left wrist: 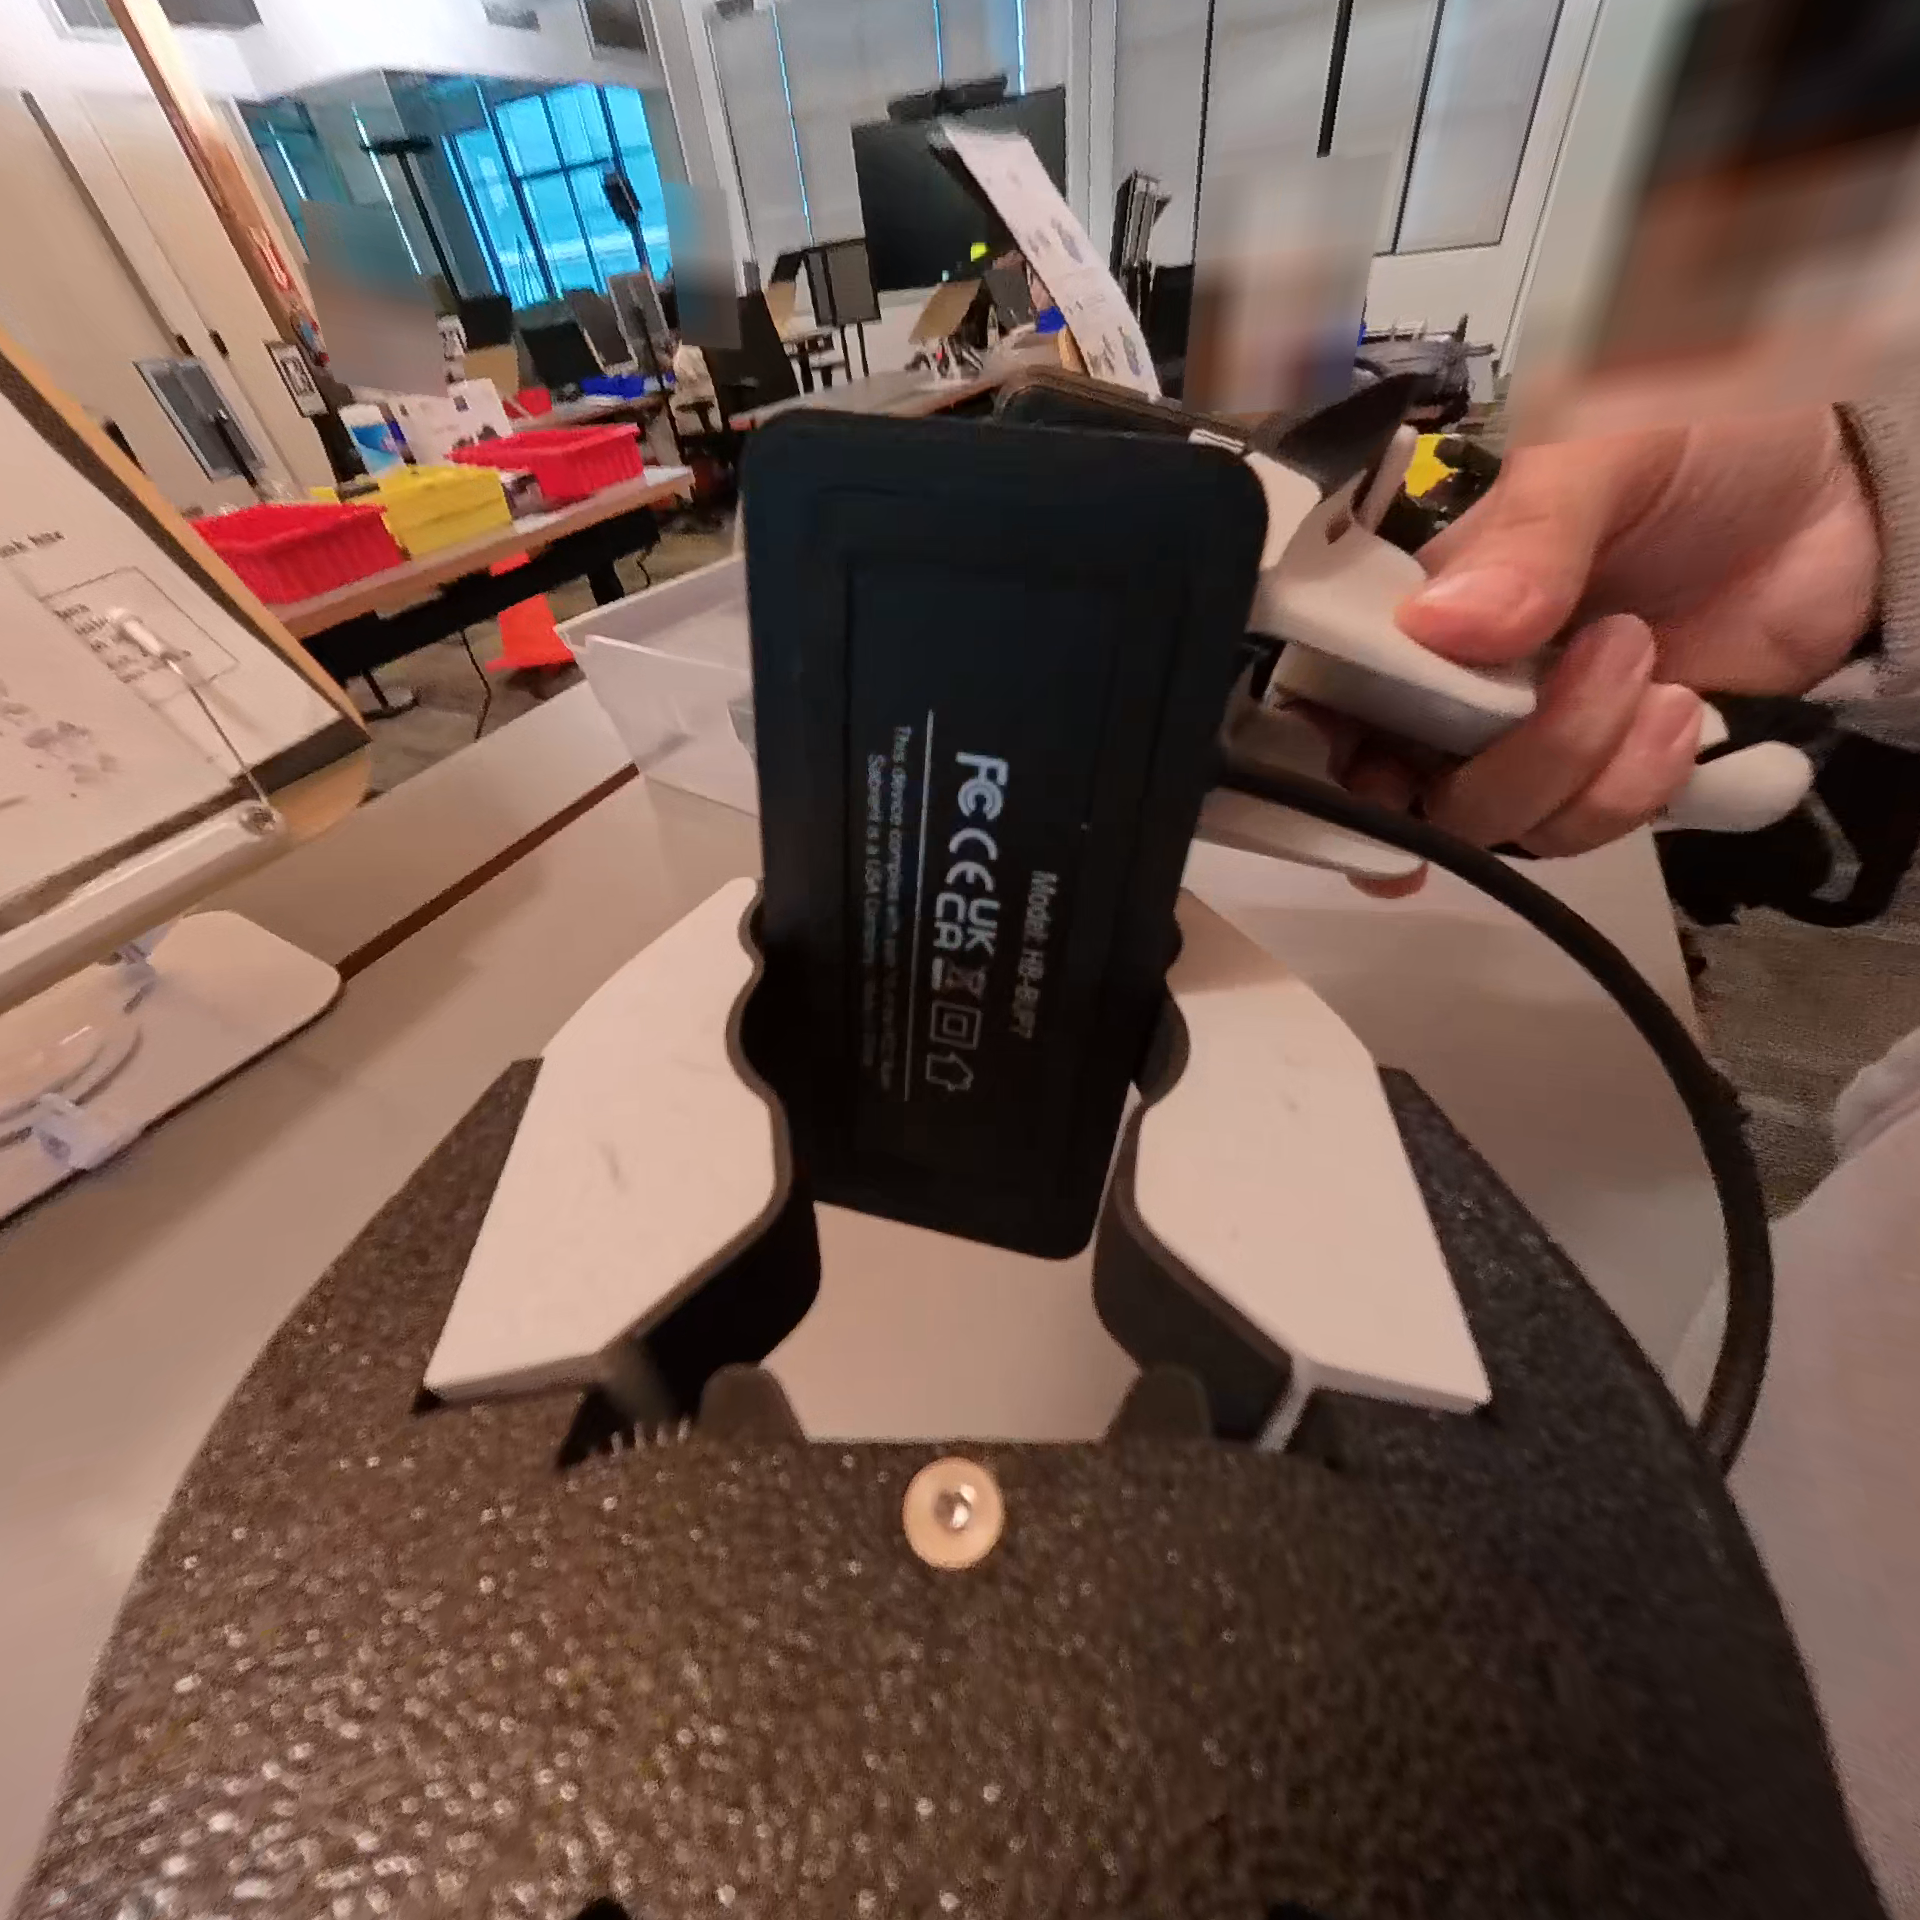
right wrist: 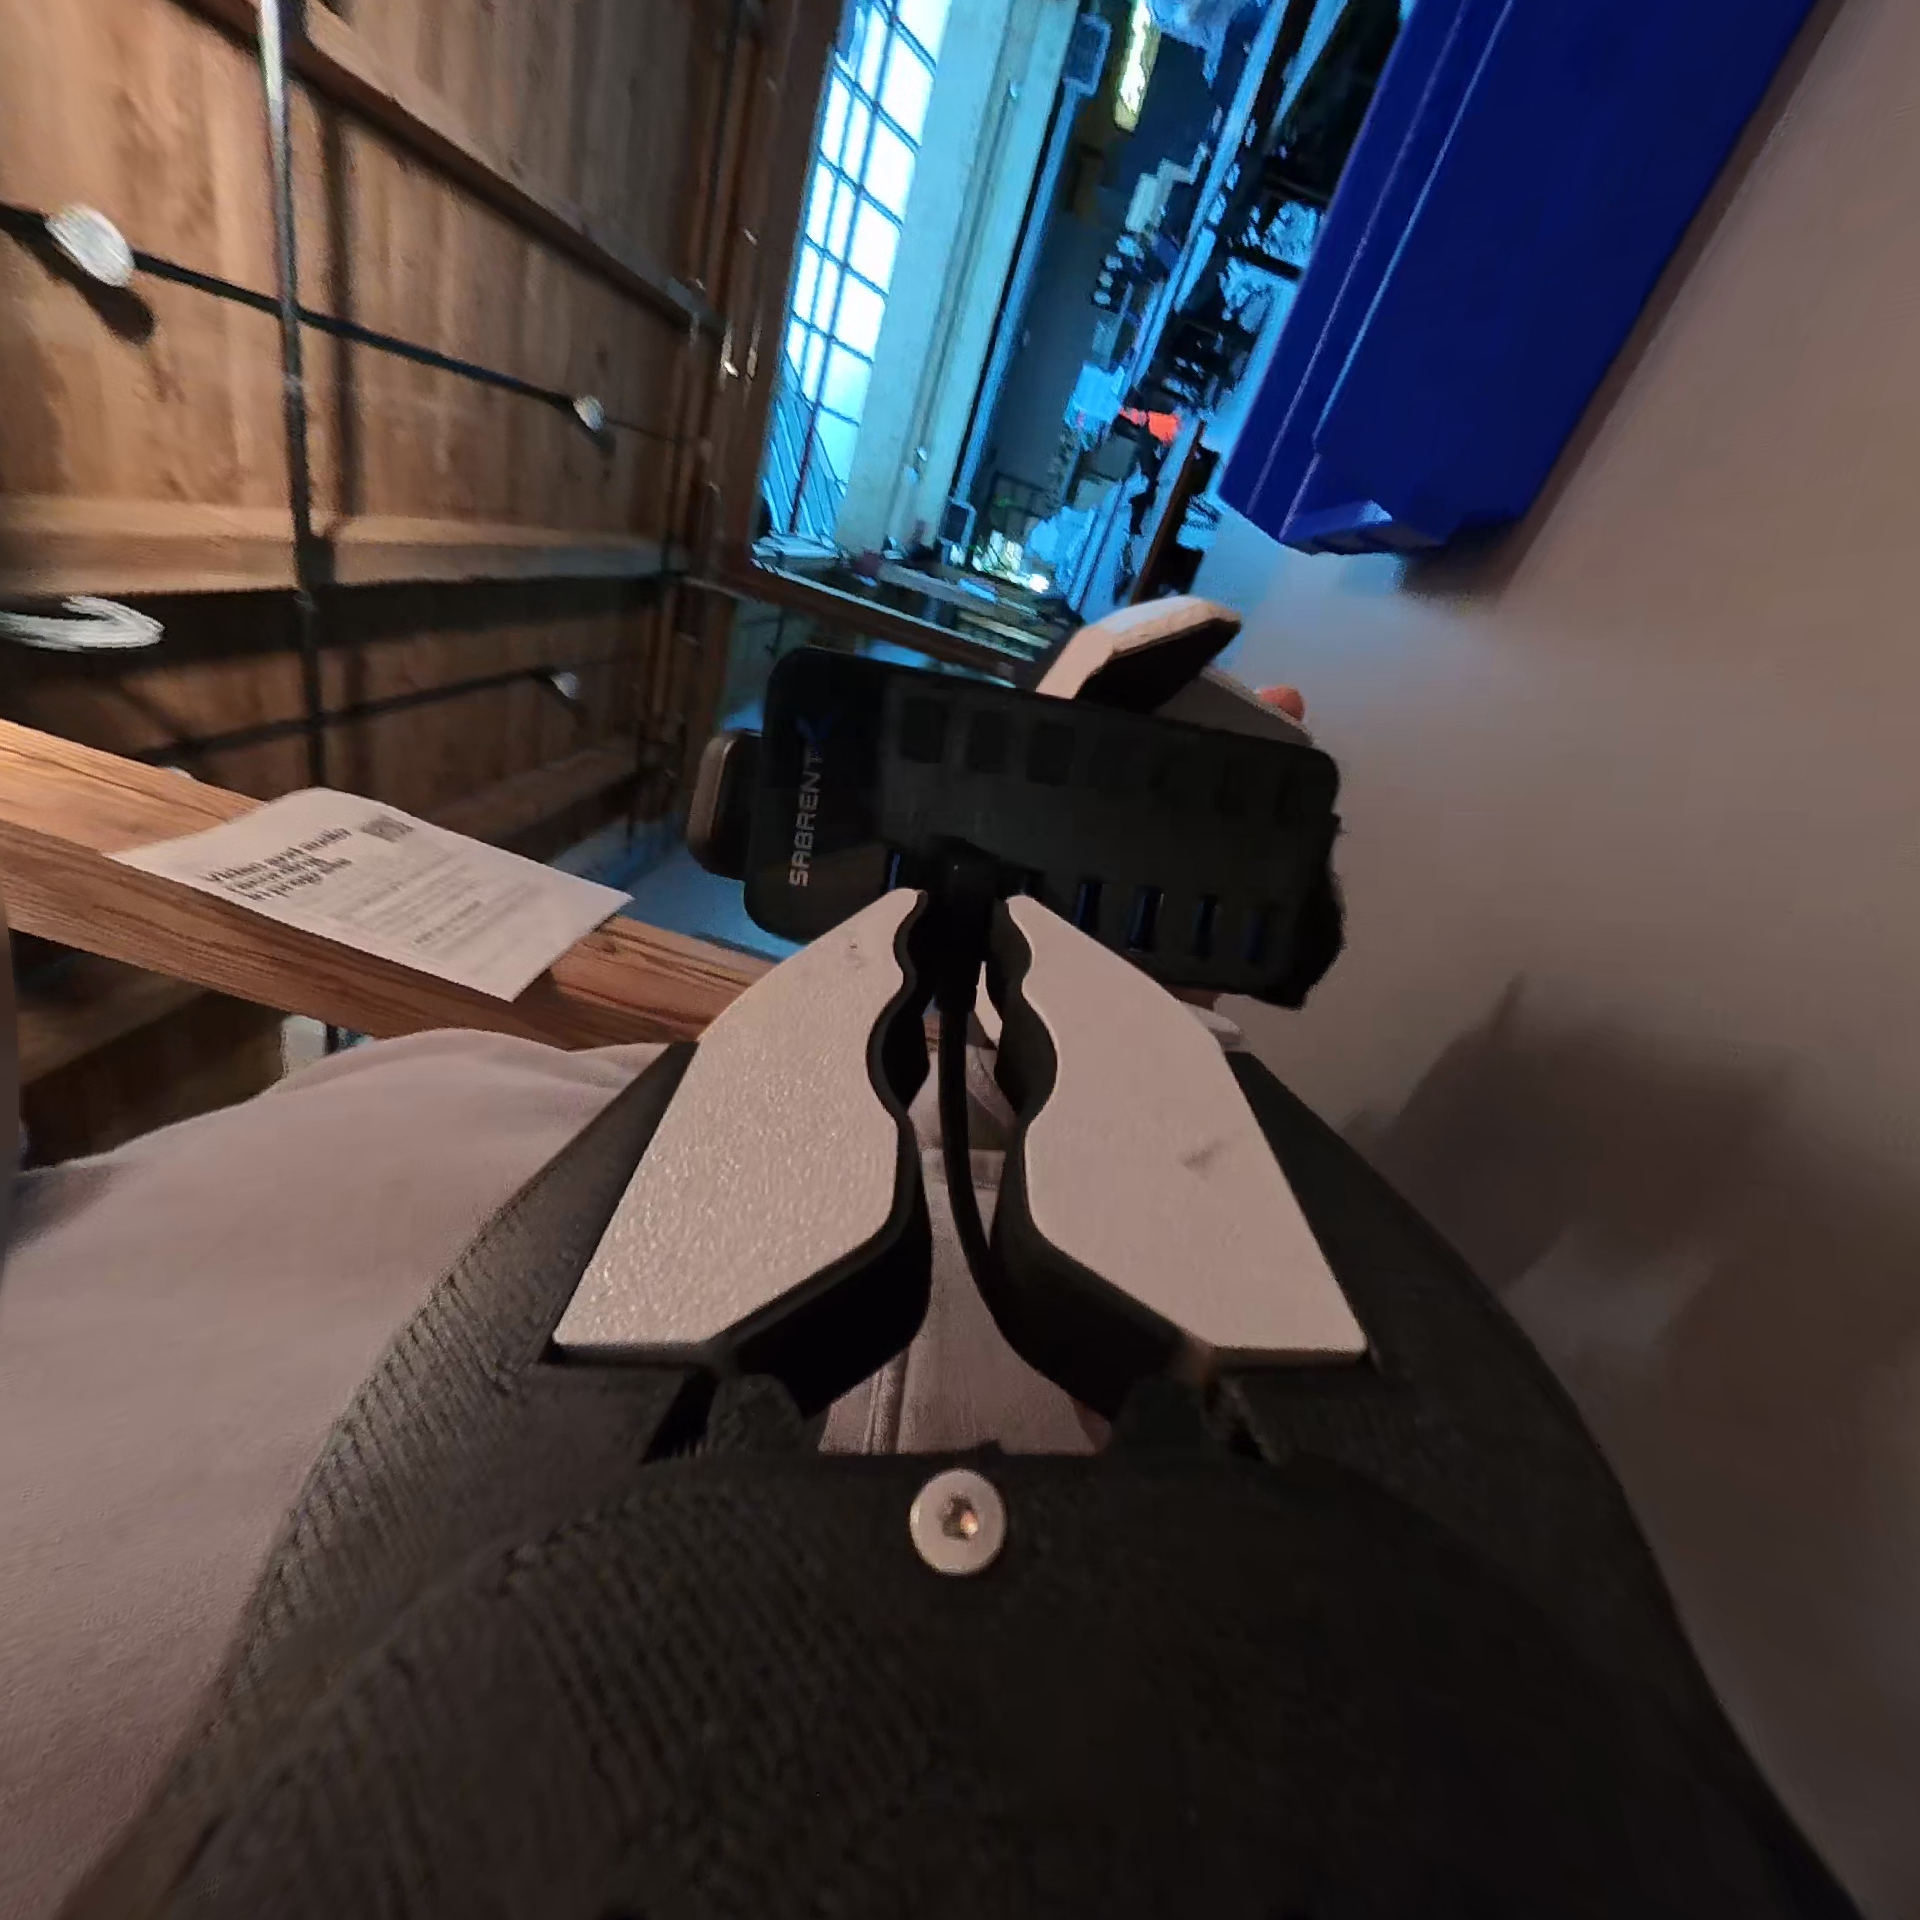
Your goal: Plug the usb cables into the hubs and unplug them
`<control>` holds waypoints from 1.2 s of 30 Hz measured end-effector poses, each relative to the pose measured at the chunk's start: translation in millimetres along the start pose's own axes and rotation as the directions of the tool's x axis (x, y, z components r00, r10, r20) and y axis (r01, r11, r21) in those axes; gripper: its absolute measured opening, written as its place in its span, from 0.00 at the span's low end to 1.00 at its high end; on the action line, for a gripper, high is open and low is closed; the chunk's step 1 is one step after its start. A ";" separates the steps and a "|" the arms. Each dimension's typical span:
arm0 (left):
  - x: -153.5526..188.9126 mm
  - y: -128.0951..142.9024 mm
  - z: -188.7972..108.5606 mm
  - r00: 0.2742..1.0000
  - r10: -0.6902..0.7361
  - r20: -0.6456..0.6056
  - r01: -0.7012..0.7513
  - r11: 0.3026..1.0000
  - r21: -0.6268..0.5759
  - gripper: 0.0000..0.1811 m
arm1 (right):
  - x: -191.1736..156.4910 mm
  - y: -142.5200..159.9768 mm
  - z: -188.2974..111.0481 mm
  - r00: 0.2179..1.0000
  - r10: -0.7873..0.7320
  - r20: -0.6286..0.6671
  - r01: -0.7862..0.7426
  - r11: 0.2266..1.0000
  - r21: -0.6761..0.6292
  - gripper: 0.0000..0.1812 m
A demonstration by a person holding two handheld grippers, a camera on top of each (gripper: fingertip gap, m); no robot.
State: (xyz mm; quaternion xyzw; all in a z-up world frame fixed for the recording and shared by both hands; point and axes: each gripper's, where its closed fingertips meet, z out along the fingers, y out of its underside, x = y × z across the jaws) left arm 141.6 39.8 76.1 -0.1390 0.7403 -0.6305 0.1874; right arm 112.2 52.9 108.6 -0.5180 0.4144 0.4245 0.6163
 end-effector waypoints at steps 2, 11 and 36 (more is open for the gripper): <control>0.3 -2.7 1.4 1.000 0.011 -0.002 -0.011 1.000 0.012 0.36 | -1.0 -0.9 -2.0 1.000 -0.020 -0.016 0.020 1.000 -0.018 0.05; 5.1 -12.2 -7.8 0.994 -0.003 -0.113 0.003 1.000 0.000 0.36 | -2.0 0.7 2.4 0.997 -0.066 -0.038 0.062 0.994 -0.094 0.05; -0.5 -25.0 -17.8 0.994 0.097 -0.059 -0.095 0.995 0.033 0.33 | -7.9 -4.7 4.5 0.997 0.058 0.056 -0.058 0.998 0.000 0.05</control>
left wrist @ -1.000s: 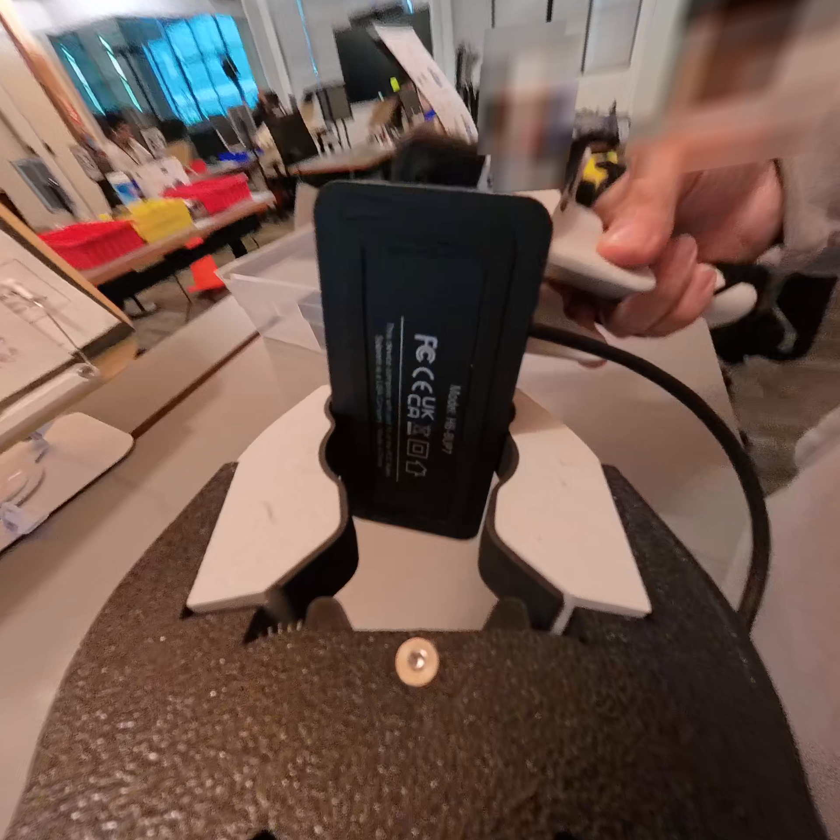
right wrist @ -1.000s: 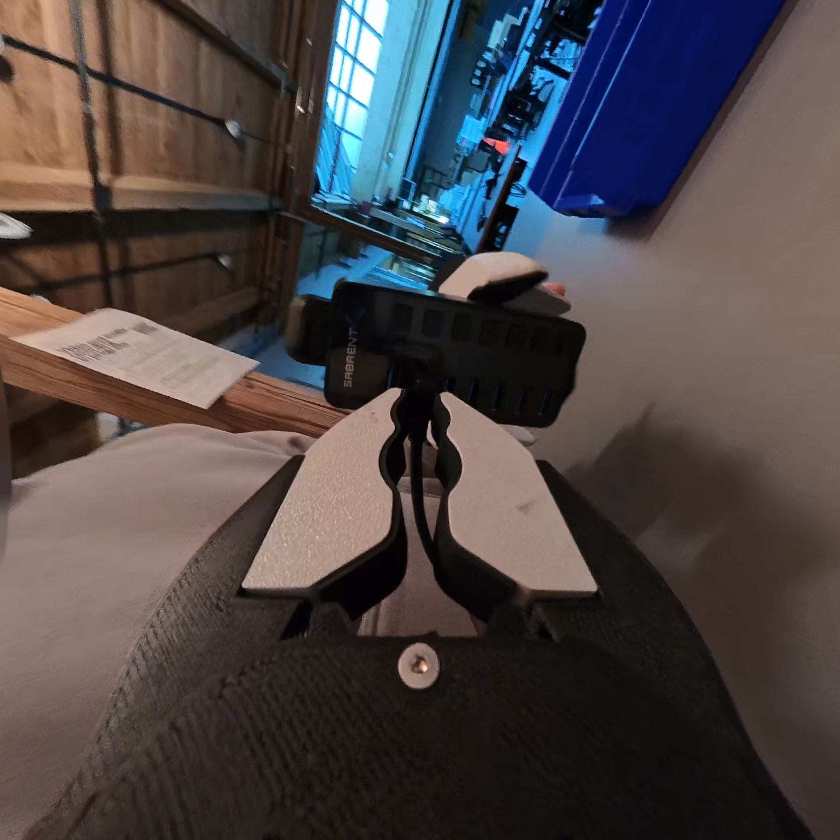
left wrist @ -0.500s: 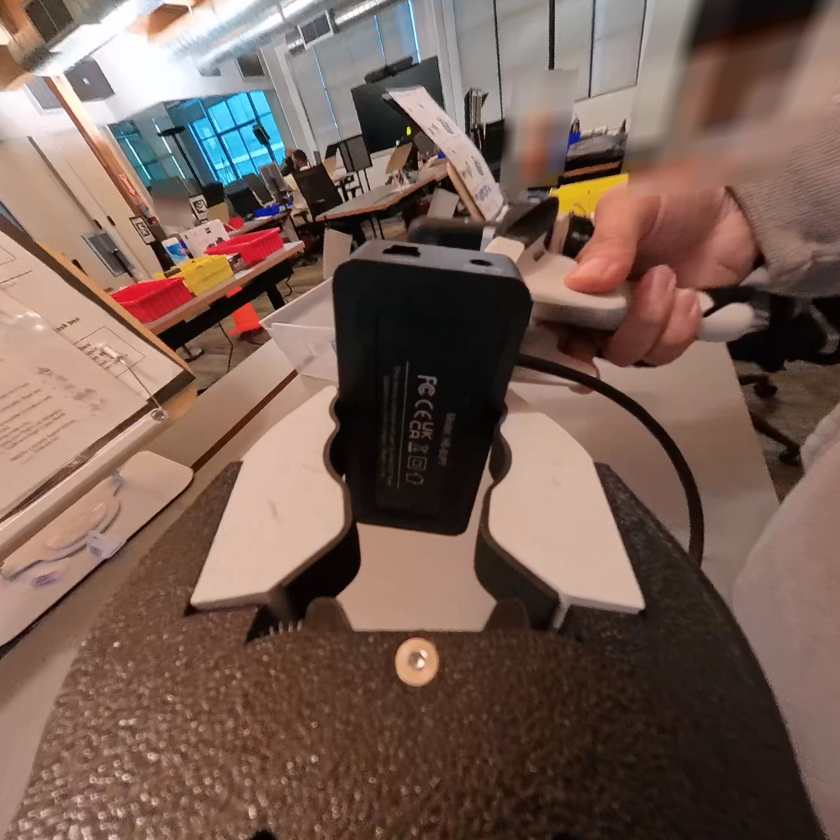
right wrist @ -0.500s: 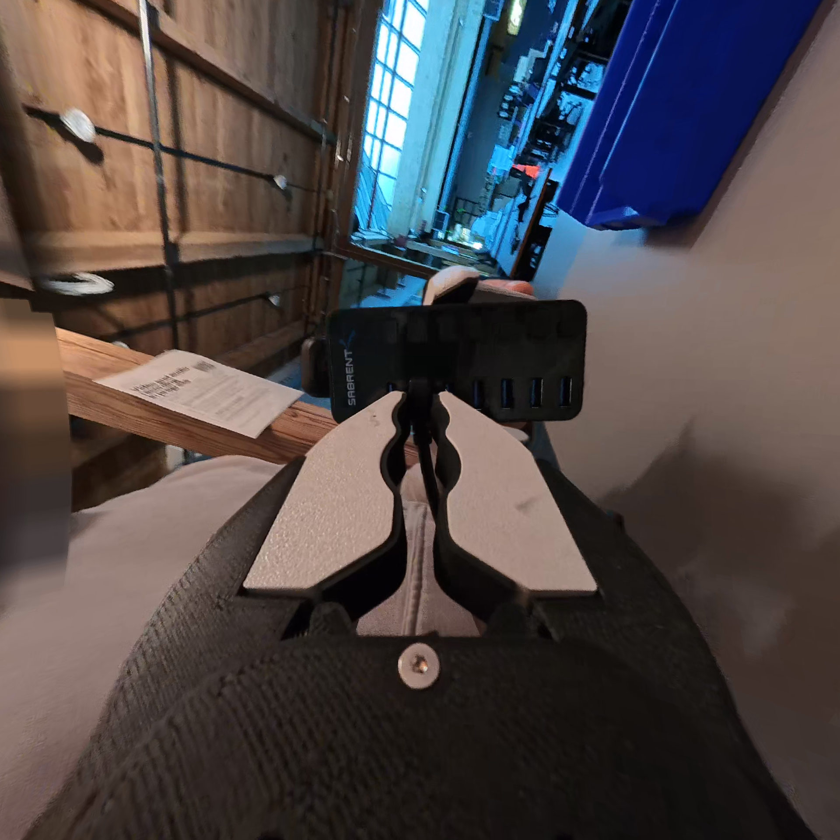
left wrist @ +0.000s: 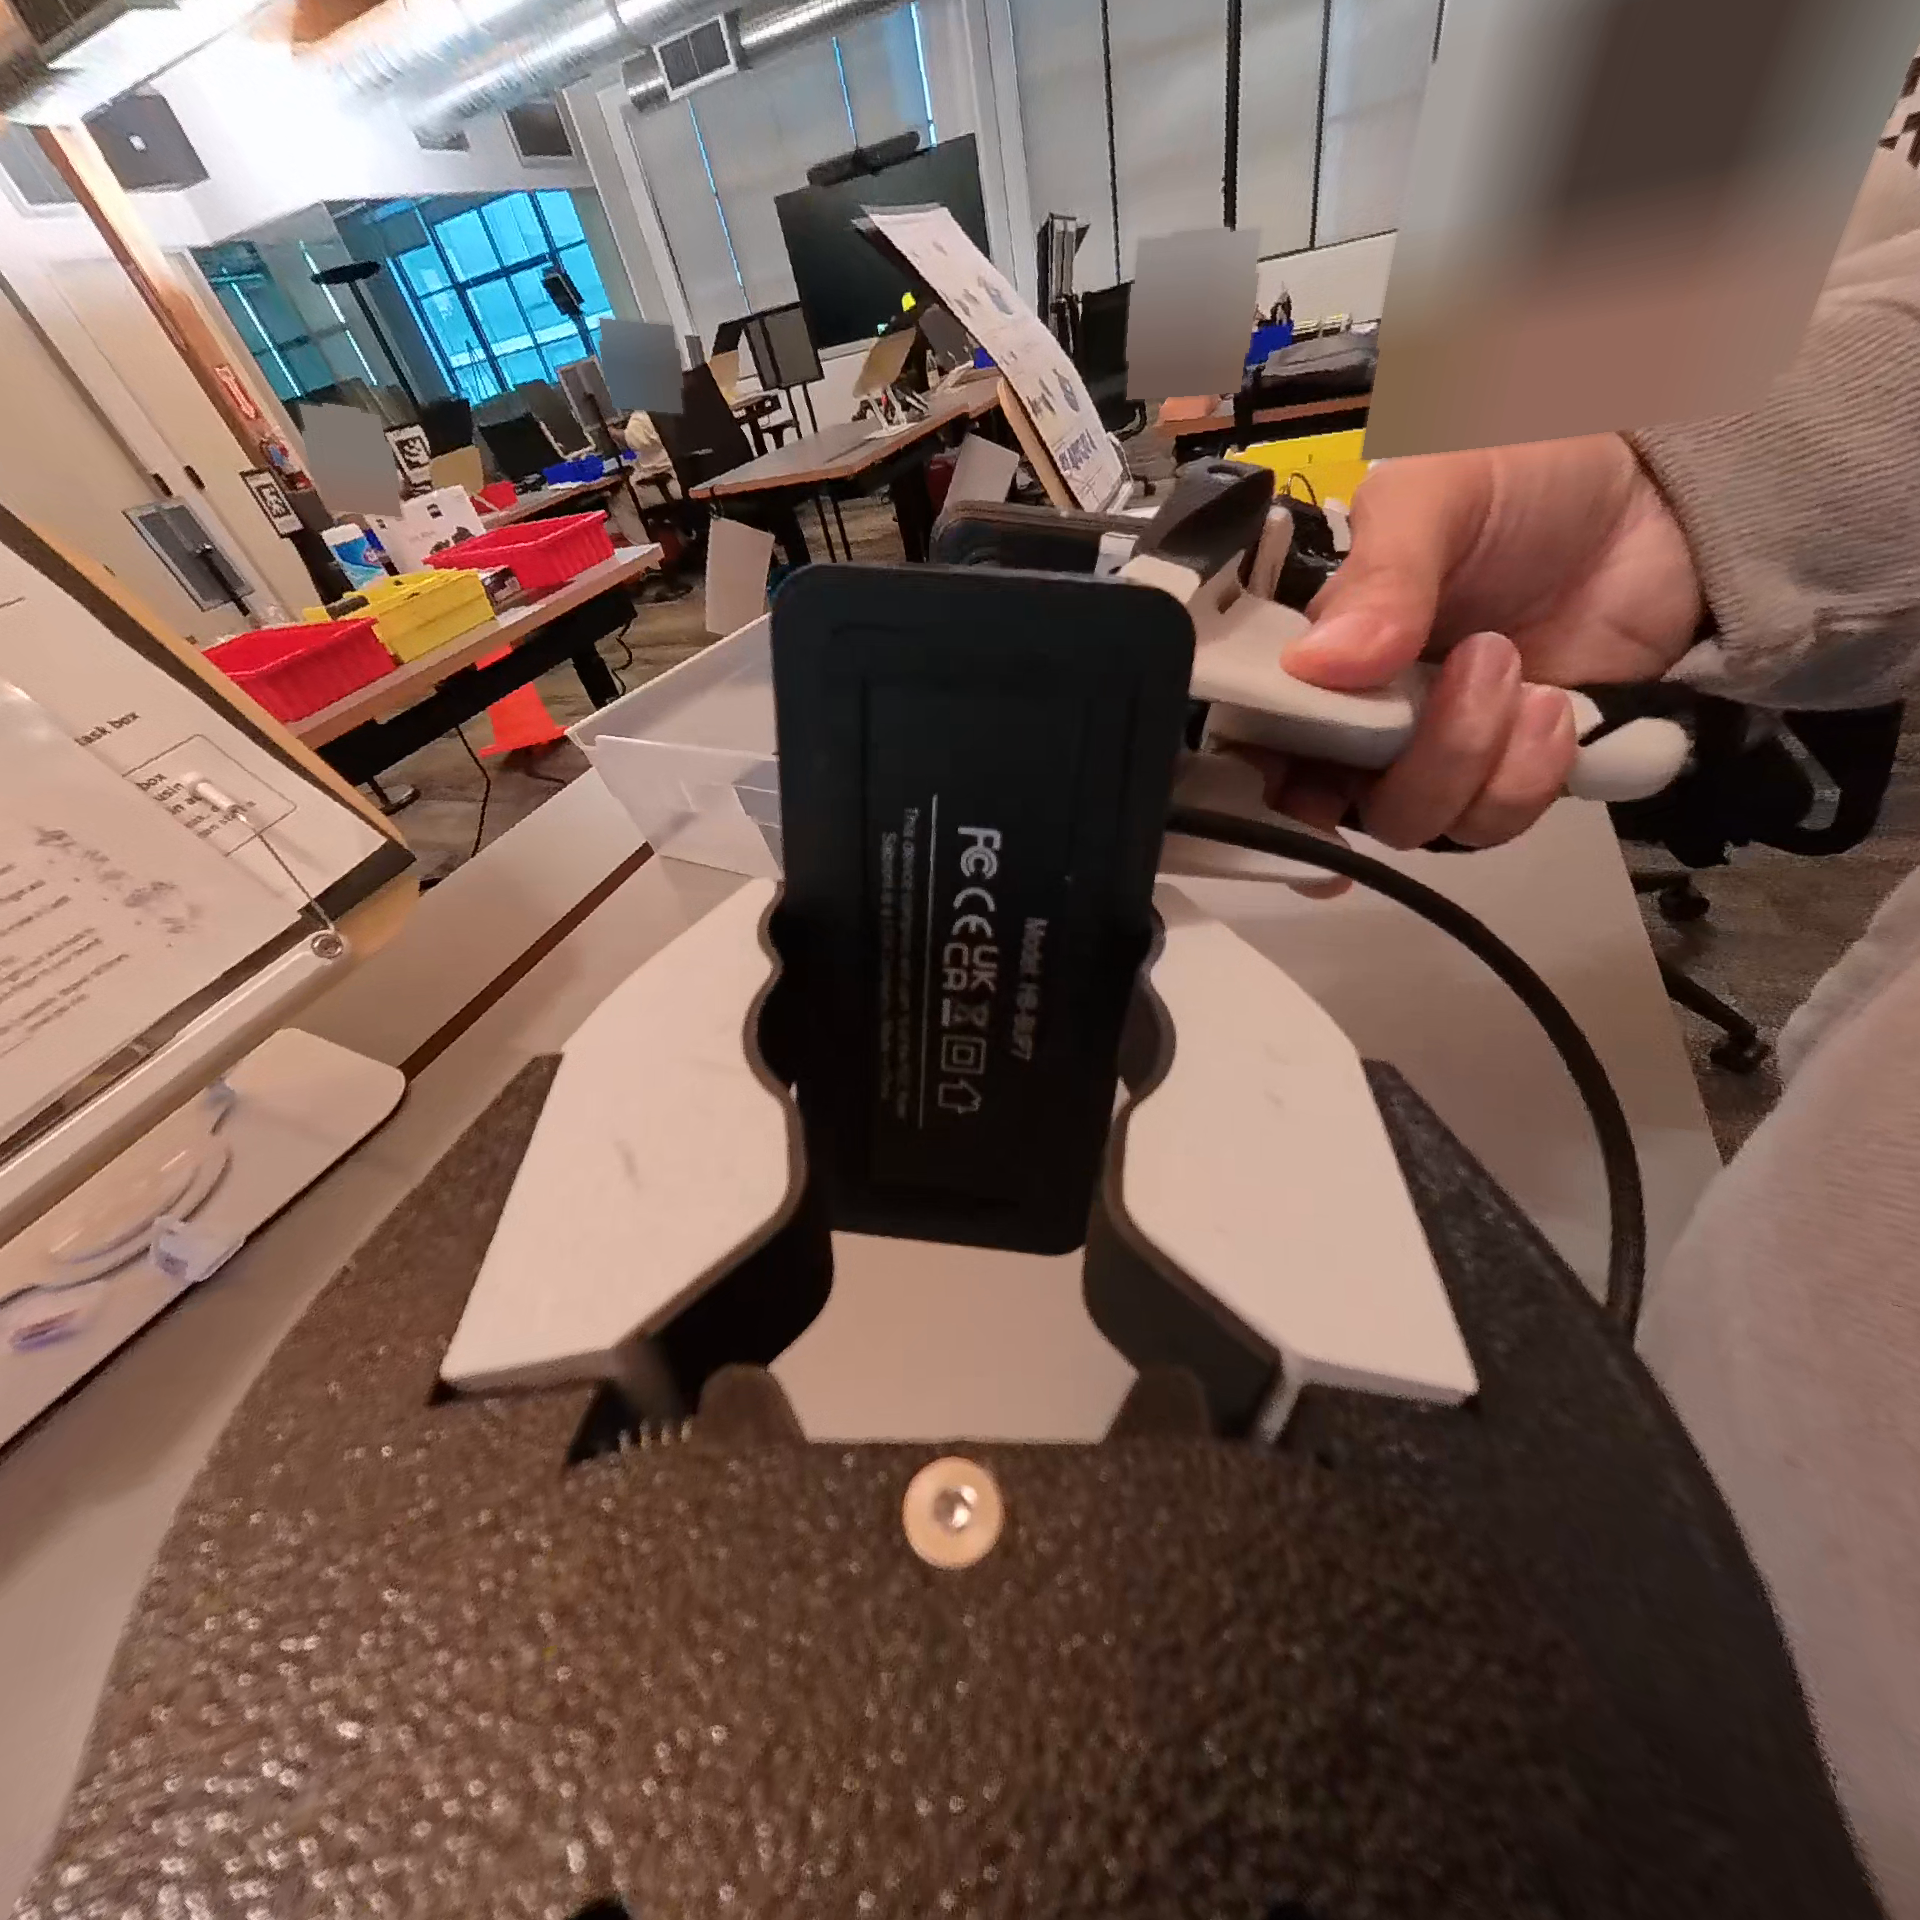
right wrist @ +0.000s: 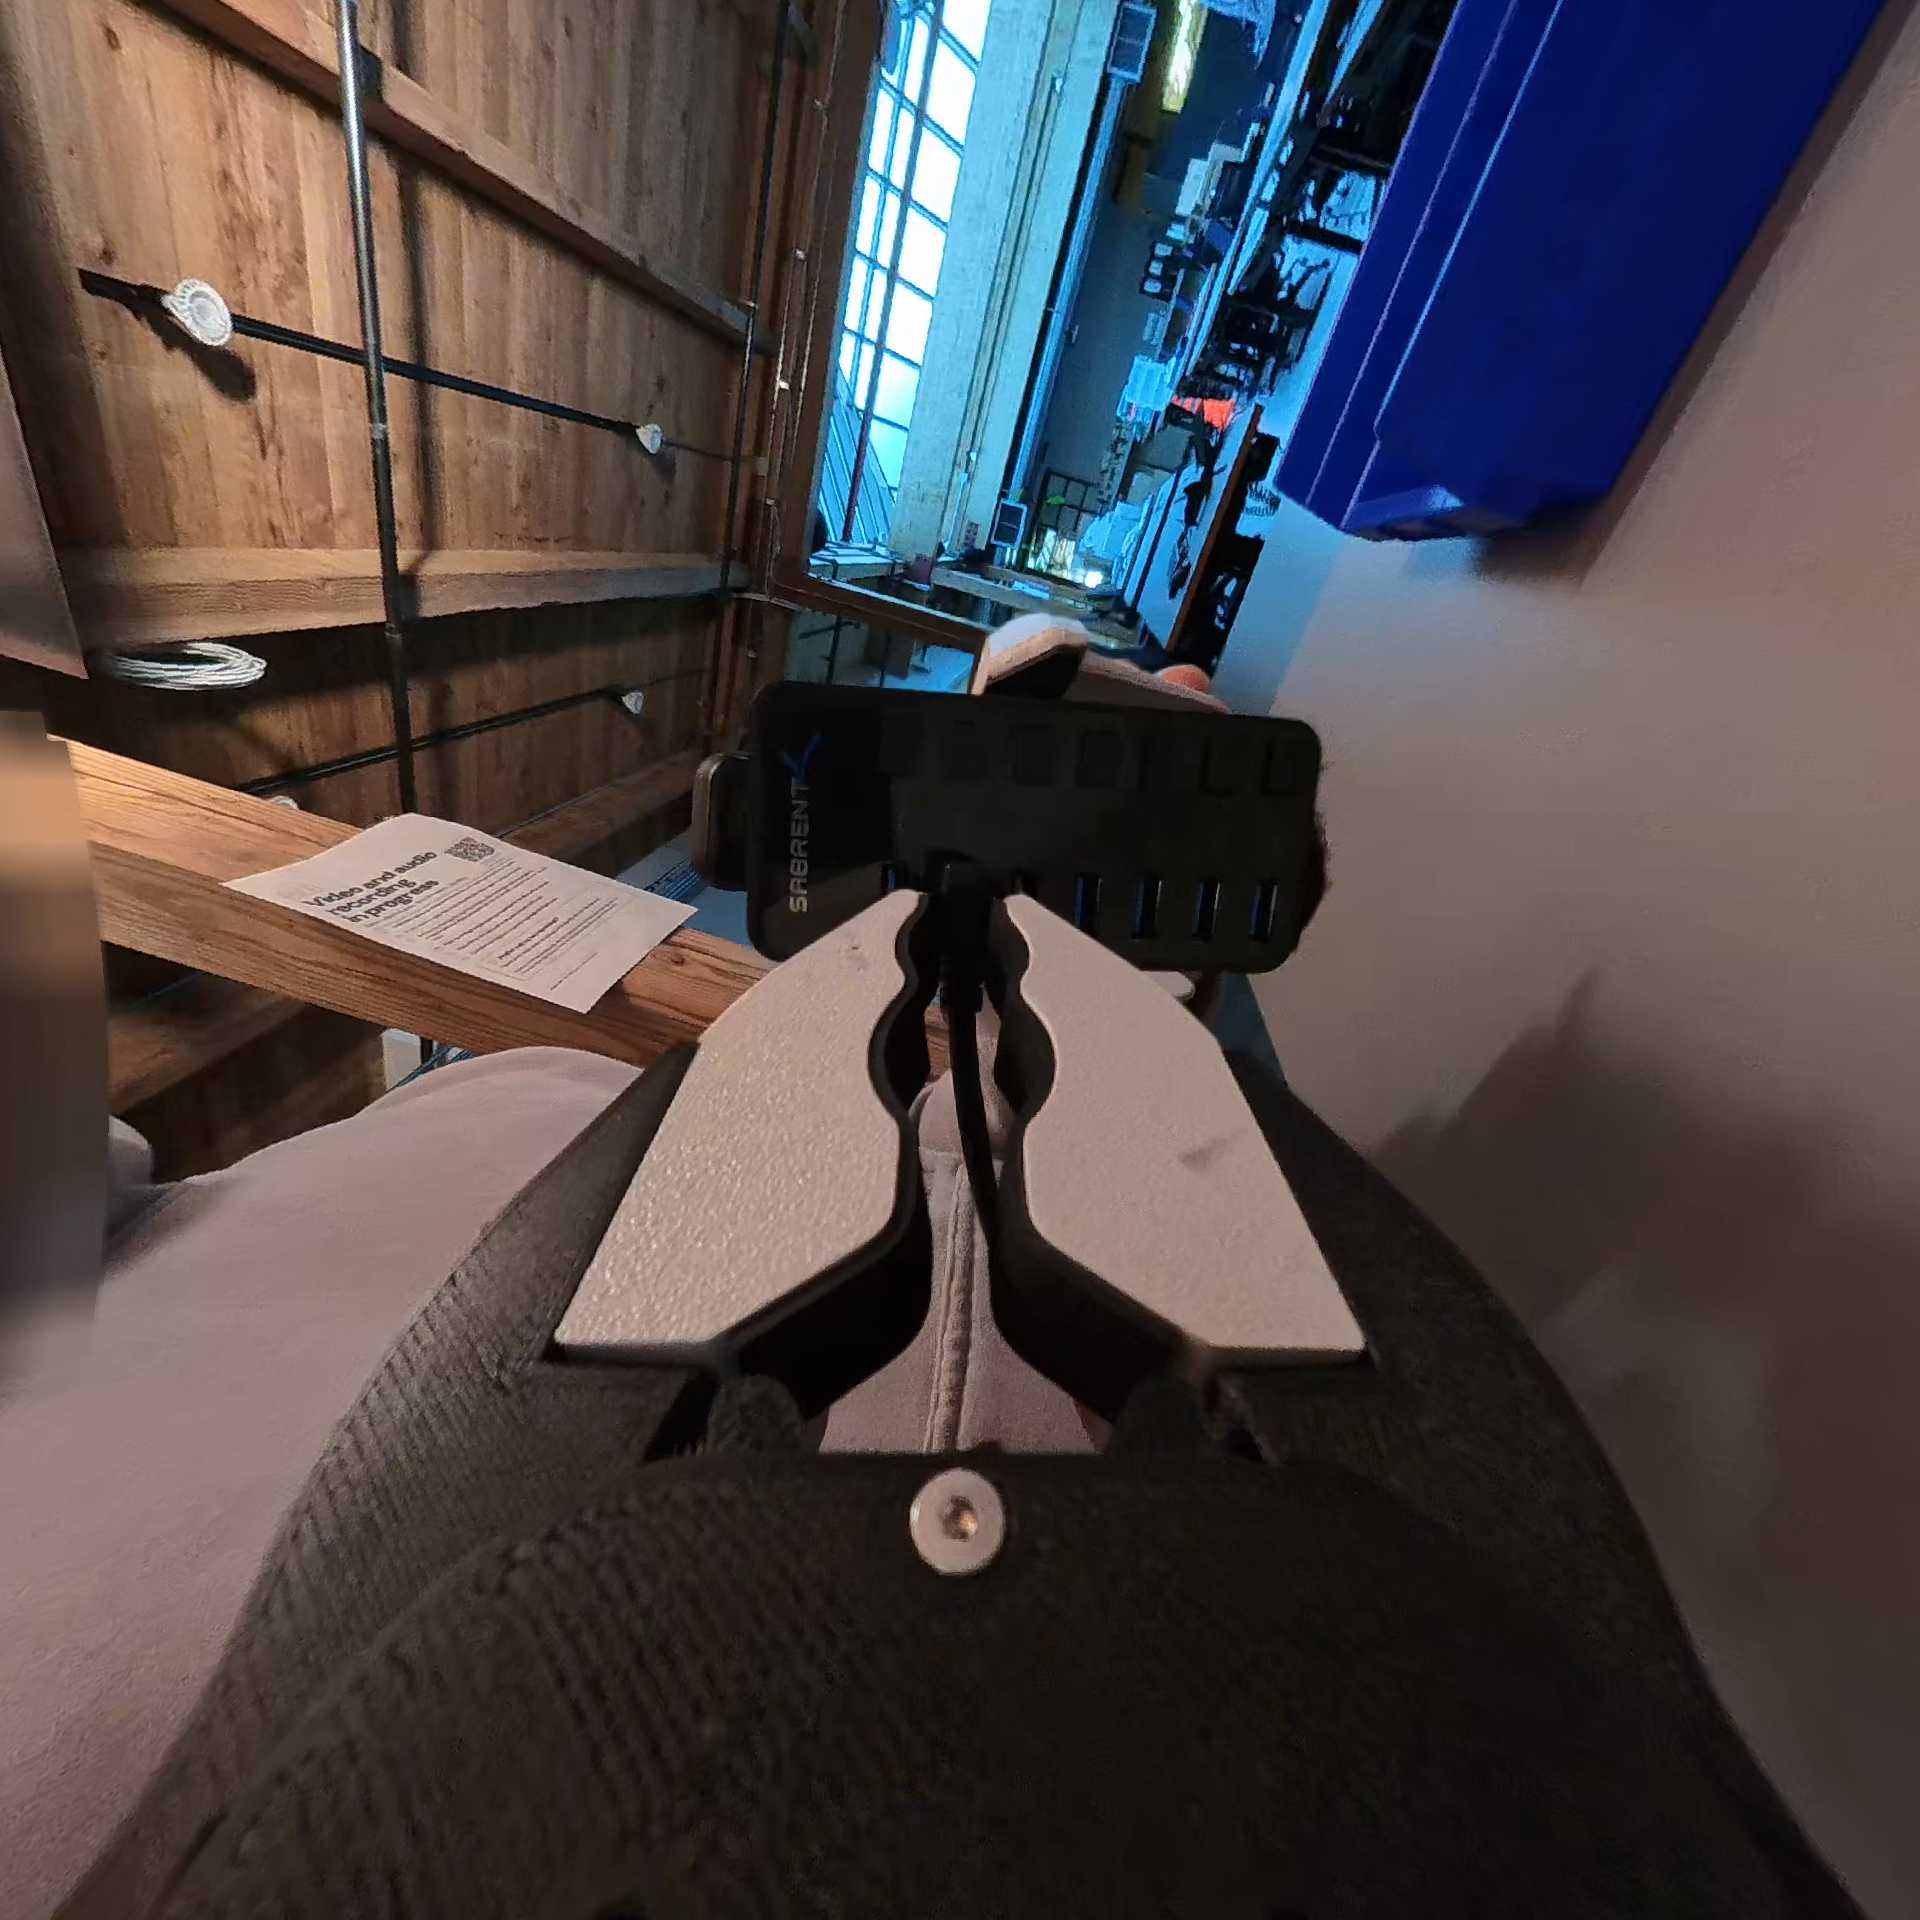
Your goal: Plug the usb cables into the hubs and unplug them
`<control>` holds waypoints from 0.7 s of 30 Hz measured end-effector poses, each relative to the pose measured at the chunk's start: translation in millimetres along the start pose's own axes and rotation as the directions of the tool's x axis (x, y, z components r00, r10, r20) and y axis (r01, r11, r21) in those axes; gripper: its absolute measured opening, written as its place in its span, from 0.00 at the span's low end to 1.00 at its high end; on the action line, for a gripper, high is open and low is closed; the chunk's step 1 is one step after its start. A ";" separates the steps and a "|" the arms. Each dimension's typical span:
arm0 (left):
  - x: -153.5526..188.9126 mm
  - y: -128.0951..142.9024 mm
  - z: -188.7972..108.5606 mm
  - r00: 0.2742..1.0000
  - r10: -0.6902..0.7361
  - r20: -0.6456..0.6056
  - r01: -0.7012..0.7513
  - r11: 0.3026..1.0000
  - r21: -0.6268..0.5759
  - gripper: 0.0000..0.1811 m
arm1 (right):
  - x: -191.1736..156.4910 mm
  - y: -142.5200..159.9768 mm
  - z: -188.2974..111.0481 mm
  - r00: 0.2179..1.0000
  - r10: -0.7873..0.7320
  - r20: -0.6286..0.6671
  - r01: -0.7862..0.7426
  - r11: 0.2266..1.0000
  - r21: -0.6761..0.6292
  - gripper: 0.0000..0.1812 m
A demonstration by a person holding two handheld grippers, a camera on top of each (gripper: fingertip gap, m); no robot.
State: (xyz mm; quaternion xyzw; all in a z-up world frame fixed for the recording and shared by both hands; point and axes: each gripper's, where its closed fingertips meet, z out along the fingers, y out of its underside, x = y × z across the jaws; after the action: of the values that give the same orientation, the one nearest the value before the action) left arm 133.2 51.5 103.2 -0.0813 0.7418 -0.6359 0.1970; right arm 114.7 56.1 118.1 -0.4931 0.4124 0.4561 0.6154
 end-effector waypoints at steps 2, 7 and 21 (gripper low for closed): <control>2.7 0.6 0.7 1.000 -0.006 -0.018 0.007 1.000 0.012 0.33 | 0.8 2.4 -2.2 1.000 0.009 -0.003 -0.009 1.000 -0.027 0.05; 5.4 -12.0 -2.2 0.998 -0.045 -0.047 0.050 0.994 0.101 0.33 | -9.7 4.3 -1.4 0.989 0.117 0.089 -0.117 0.993 0.002 0.05; -2.8 -14.7 -9.5 1.000 -0.027 0.014 0.026 0.999 0.035 0.33 | -12.5 -3.3 9.2 0.992 -0.095 -0.086 0.099 0.994 0.037 0.05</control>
State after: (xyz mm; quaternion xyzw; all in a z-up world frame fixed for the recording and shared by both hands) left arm 130.1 58.5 119.1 -0.0922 0.7281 -0.6505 0.1953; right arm 115.4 62.9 132.5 -0.5186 0.4228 0.3959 0.6290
